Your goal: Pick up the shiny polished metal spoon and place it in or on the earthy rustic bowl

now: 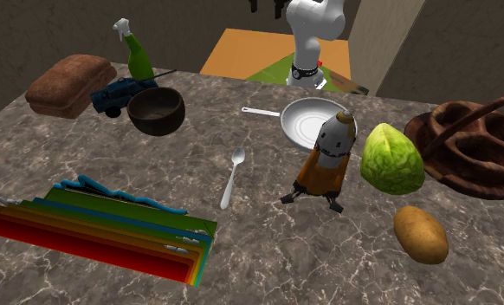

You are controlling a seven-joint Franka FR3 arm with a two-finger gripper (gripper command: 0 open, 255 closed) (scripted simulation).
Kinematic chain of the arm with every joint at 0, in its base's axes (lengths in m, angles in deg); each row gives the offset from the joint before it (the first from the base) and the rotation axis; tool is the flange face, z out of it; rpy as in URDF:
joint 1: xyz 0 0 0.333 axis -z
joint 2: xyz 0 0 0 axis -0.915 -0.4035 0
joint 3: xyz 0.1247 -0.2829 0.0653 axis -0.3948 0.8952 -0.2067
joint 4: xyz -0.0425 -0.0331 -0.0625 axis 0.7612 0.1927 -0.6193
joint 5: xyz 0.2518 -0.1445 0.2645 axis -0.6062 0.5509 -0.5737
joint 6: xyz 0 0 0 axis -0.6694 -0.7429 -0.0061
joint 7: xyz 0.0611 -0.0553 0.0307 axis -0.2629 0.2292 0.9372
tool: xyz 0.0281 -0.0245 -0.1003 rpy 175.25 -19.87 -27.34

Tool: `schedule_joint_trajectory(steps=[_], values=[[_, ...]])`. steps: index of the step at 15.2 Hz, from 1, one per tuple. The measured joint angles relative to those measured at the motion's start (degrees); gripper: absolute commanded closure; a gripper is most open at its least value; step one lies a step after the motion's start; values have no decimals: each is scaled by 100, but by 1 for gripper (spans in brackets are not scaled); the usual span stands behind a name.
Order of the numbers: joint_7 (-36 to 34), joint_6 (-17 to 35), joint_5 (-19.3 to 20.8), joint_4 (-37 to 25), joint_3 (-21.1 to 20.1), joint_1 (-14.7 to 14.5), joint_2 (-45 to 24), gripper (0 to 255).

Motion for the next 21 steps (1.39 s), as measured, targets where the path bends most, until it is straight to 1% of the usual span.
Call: schedule_joint_trajectory(steps=[1,3,8,14,19,21], values=[[0,0,0,0,0,0,0,0],[9,237,-48,67,-38,-38,-138,0],[12,1164,-243,150,-227,-198,-833,0],[56,2290,-436,16,-451,-380,-1890,0],[146,3088,-519,-338,-590,-488,-2875,0],[150,3319,-534,-570,-657,-536,-3270,0]])
